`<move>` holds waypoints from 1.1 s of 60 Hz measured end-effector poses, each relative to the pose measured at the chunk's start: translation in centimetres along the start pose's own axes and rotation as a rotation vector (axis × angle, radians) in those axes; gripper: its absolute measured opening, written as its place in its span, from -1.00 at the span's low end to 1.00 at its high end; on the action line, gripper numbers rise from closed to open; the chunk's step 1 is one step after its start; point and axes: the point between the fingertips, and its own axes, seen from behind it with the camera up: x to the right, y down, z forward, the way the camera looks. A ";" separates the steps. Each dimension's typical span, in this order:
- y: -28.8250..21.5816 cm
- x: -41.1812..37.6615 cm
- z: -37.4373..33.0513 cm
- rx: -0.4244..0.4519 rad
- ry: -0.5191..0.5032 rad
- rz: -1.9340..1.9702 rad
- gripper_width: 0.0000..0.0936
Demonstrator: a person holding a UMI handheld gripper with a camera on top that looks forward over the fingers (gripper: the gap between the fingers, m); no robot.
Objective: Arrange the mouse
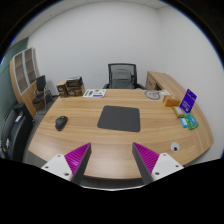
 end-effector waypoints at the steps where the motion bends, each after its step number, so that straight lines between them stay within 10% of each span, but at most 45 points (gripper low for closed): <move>1: 0.0 -0.7 0.2 -0.001 -0.004 0.001 0.83; 66: 1.5 -33.5 16.1 -0.004 -0.063 -0.042 0.85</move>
